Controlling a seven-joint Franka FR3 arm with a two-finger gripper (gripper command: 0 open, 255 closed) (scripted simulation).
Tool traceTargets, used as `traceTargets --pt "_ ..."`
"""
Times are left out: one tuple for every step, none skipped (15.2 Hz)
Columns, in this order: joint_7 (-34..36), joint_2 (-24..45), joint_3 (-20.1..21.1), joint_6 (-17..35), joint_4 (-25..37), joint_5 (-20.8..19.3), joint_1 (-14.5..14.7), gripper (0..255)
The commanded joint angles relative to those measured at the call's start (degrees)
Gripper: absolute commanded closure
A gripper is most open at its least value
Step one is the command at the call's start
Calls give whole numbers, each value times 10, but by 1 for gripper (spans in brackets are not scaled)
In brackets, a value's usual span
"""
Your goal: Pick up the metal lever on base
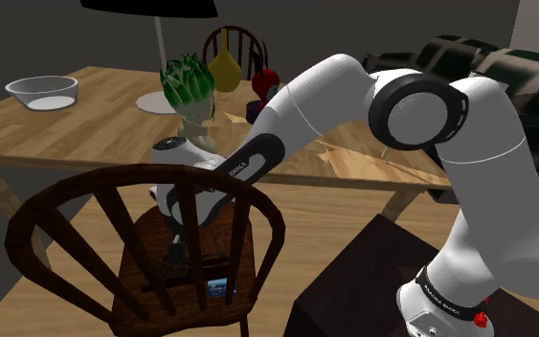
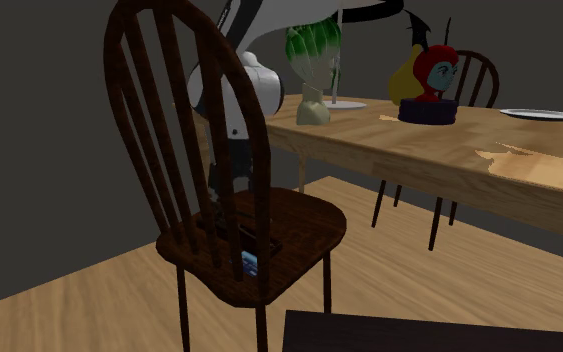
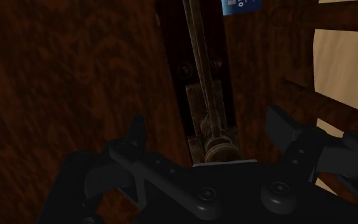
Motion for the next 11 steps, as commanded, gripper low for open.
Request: traceTargets --pt "-1 18 4 7 6 -3 9 0" --pt "-1 23 3 11 7 -4 10 0" --pt "-1 29 2 16 9 -4 11 0" --pt "-1 35 0 20 10 -5 12 0" --pt "-1 41 -1 24 12 -6 13 0" --pt "-2 46 -4 29 13 -4 16 0" --pt "-3 50 -6 31 15 -4 17 0" --pt "-4 50 -7 31 15 -2 18 0" --pt "-5 57 -8 33 19 -3 18 255" --pt "-4 59 -8 35 20 -3 19 255" --pt "-6 59 -9 42 13 -4 17 255"
